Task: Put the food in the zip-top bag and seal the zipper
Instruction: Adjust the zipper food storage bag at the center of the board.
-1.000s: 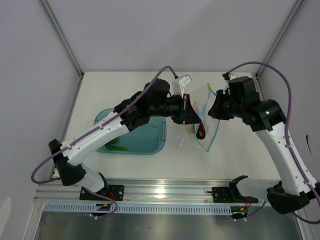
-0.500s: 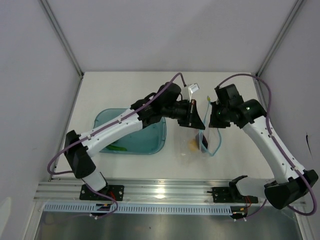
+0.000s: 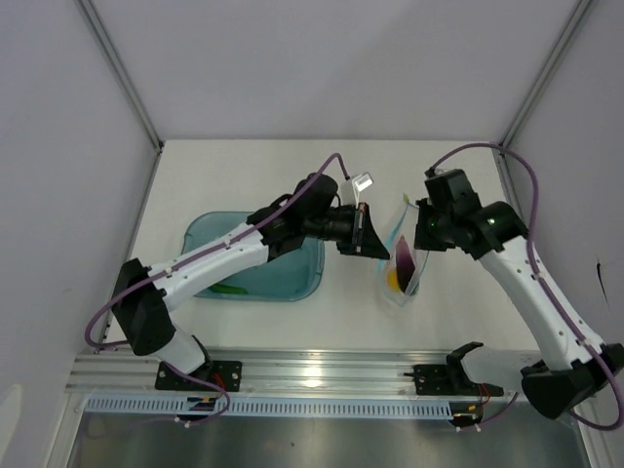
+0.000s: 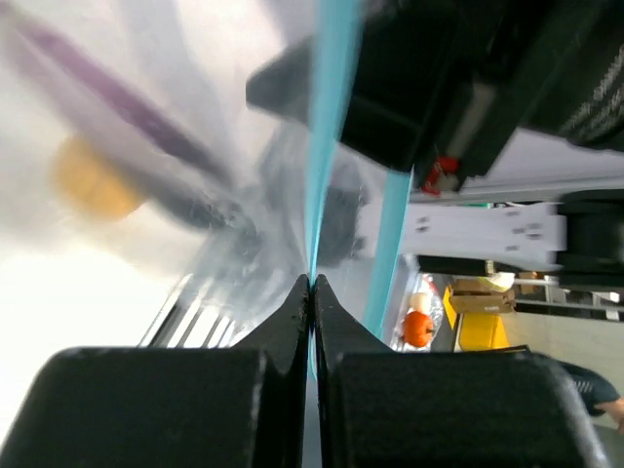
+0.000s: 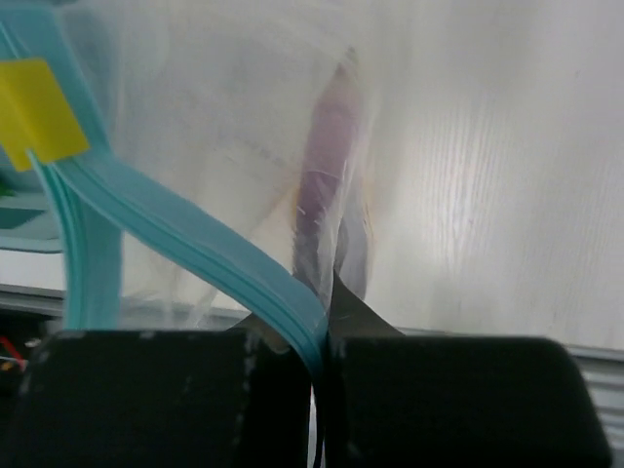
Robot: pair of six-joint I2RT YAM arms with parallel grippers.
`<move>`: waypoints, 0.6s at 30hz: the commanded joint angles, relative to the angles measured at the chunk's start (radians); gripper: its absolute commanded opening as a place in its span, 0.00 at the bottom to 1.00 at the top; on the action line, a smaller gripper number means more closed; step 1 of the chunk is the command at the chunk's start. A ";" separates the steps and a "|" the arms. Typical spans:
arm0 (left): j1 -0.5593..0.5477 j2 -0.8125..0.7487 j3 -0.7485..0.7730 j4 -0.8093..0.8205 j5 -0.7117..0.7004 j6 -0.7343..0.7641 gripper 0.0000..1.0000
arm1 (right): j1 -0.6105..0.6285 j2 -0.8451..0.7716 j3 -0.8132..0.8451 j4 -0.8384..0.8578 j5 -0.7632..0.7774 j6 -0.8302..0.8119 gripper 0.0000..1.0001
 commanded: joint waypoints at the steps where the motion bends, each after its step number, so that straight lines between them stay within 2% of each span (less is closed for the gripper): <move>1: -0.010 -0.067 -0.003 -0.016 -0.061 0.037 0.01 | -0.009 0.006 0.007 0.003 0.087 -0.030 0.00; 5: 0.005 -0.056 0.005 -0.051 -0.090 0.067 0.01 | -0.010 0.035 0.076 -0.040 0.116 -0.050 0.00; 6: 0.007 -0.064 -0.004 -0.038 -0.096 0.071 0.04 | -0.010 0.050 0.084 -0.041 0.116 -0.051 0.00; 7: 0.005 -0.079 -0.021 -0.029 -0.123 0.076 0.28 | -0.001 0.055 0.089 -0.044 0.116 -0.051 0.00; 8: 0.007 -0.102 -0.059 0.017 -0.151 0.077 0.43 | 0.000 0.059 0.092 -0.046 0.116 -0.053 0.00; 9: 0.007 -0.160 -0.082 0.038 -0.208 0.082 0.53 | 0.003 0.071 0.090 -0.048 0.116 -0.053 0.00; 10: 0.009 -0.189 -0.120 0.051 -0.238 0.099 0.75 | 0.007 0.076 0.090 -0.046 0.116 -0.051 0.00; 11: 0.015 -0.217 -0.148 0.055 -0.266 0.110 0.85 | 0.011 0.079 0.089 -0.046 0.114 -0.051 0.00; 12: 0.019 -0.267 -0.166 0.049 -0.313 0.120 0.99 | 0.014 0.085 0.084 -0.043 0.114 -0.051 0.00; 14: 0.041 -0.336 -0.200 0.052 -0.378 0.133 1.00 | 0.020 0.087 0.076 -0.031 0.111 -0.053 0.00; 15: 0.048 -0.376 -0.270 0.071 -0.418 0.139 1.00 | 0.022 0.090 0.067 -0.025 0.107 -0.053 0.00; 16: 0.065 -0.453 -0.289 0.060 -0.517 0.136 0.99 | 0.023 0.093 0.061 -0.015 0.105 -0.051 0.00; 18: 0.094 -0.505 -0.323 -0.003 -0.640 0.110 1.00 | 0.026 0.099 0.046 -0.008 0.099 -0.050 0.00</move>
